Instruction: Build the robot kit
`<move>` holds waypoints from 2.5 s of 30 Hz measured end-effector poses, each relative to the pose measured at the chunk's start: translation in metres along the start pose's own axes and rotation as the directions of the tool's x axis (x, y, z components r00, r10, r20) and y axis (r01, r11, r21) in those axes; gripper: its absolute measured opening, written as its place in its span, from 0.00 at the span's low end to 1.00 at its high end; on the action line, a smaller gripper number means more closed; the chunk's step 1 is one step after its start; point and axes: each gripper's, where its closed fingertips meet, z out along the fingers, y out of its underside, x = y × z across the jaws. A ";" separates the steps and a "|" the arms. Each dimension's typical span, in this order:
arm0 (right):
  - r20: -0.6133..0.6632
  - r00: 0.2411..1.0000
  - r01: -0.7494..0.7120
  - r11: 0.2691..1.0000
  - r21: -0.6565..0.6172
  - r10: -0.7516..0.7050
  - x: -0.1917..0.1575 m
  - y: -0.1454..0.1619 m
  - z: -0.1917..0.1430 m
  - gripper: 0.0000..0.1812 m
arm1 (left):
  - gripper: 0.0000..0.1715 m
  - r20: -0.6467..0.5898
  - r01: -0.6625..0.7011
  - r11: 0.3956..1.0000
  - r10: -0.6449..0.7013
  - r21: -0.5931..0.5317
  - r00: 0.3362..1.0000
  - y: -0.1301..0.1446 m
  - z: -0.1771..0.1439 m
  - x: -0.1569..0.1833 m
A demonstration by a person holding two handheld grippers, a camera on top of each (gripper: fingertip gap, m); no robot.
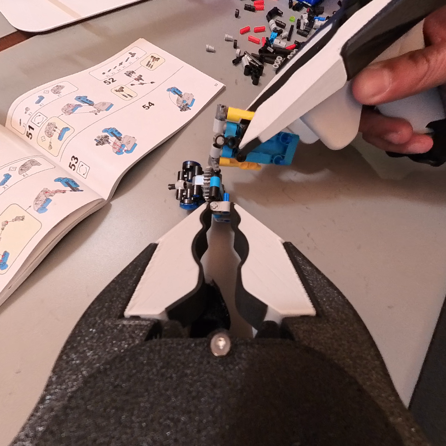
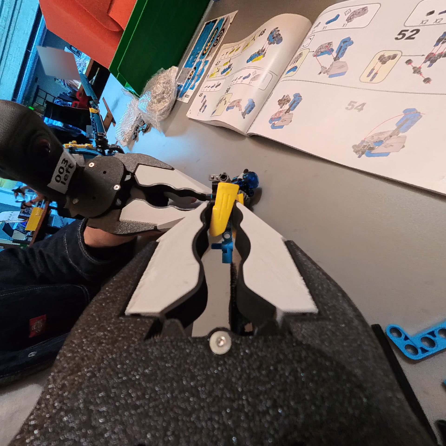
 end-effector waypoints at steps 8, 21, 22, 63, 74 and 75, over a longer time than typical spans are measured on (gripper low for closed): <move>-0.007 1.000 0.001 1.000 -0.003 -0.002 0.001 0.001 0.000 0.09 | 0.09 -0.003 0.005 1.000 -0.005 0.000 1.000 0.000 0.000 0.000; -0.099 0.992 0.084 0.996 0.002 -0.084 0.009 -0.004 -0.010 0.09 | 0.09 0.003 -0.004 1.000 0.004 -0.001 1.000 0.000 0.000 0.000; -0.168 0.977 0.129 0.991 -0.036 -0.133 0.018 -0.001 -0.013 0.09 | 0.09 0.006 -0.009 1.000 0.009 -0.001 1.000 0.000 -0.001 0.000; -0.445 0.772 0.289 0.874 -0.390 -0.454 0.021 0.020 0.011 0.09 | 0.09 0.063 -0.030 1.000 0.030 -0.005 0.998 0.000 0.001 0.000; -0.315 0.843 0.326 0.880 -0.345 -0.436 0.021 0.022 0.011 0.09 | 0.08 0.028 -0.045 0.999 0.045 -0.003 0.999 0.000 0.000 0.000; -0.315 0.850 0.315 0.887 -0.339 -0.422 0.021 0.022 0.011 0.09 | 0.08 0.033 -0.055 0.998 0.055 -0.005 0.998 0.000 0.000 0.000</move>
